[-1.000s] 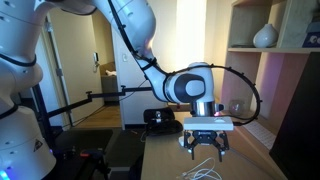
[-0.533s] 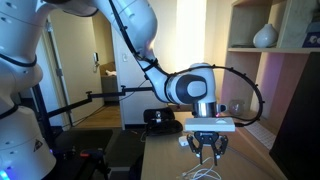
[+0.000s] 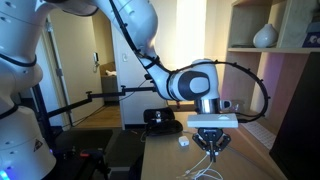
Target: Put the cord on the right side of the desk
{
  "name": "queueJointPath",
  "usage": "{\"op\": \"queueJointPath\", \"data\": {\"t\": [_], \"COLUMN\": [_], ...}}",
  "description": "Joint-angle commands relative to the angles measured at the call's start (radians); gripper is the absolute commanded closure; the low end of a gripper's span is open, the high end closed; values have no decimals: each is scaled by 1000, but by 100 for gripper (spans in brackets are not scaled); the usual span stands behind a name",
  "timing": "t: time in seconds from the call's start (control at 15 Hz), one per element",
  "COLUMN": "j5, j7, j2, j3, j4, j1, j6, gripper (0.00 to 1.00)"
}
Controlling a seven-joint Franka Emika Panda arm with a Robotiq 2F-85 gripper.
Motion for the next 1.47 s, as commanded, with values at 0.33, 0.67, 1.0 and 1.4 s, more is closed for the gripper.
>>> {"op": "queueJointPath", "data": {"t": [0.33,0.67,1.0,1.4], "j5": [177,242,240,366], "j7": [54,70,119,141], "j2": [-247,-368,-361,-357], "j3": [42,23,-7,-31], "j4": [-65,-91,-148,-147], "j1": [-25,-27,-40,-108], "j6": [9,14,3,-19], "gripper": [99,99,98,98]}}
